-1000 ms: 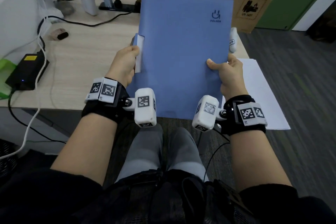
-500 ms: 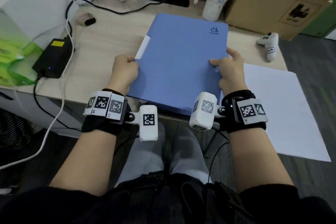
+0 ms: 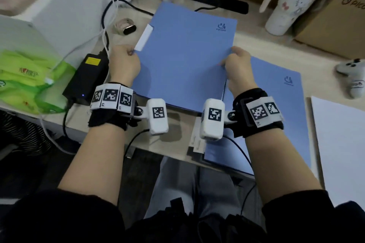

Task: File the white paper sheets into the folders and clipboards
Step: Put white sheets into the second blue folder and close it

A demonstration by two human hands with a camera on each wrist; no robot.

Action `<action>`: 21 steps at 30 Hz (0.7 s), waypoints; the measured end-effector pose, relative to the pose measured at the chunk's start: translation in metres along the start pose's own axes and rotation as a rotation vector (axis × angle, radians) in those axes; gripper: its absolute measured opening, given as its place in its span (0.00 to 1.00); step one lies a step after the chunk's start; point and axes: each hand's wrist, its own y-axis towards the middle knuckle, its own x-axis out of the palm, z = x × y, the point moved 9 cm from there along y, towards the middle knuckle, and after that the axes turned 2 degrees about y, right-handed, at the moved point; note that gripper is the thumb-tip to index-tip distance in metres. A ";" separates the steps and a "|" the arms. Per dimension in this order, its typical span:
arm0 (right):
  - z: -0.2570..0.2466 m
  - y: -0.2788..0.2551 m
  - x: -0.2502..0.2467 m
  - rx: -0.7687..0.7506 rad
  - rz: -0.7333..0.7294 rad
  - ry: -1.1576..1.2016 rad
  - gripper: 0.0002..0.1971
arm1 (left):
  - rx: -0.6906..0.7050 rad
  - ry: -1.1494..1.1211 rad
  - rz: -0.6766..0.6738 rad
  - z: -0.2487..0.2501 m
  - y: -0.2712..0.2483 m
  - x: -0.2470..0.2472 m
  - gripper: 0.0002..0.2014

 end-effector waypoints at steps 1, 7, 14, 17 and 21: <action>0.001 0.007 0.009 0.012 -0.014 -0.005 0.21 | -0.004 0.006 0.000 0.001 0.006 -0.002 0.11; 0.009 0.031 0.043 0.093 -0.079 -0.023 0.12 | -0.028 0.049 0.033 -0.002 0.037 -0.003 0.14; 0.026 0.043 0.054 0.156 -0.086 -0.050 0.11 | -0.048 0.069 0.119 -0.009 0.047 -0.003 0.18; 0.029 0.043 0.059 0.169 -0.088 -0.027 0.18 | -0.018 0.109 0.142 -0.004 0.049 -0.005 0.19; 0.028 0.040 0.064 0.156 -0.106 -0.009 0.27 | -0.006 0.242 0.073 -0.002 0.055 0.002 0.19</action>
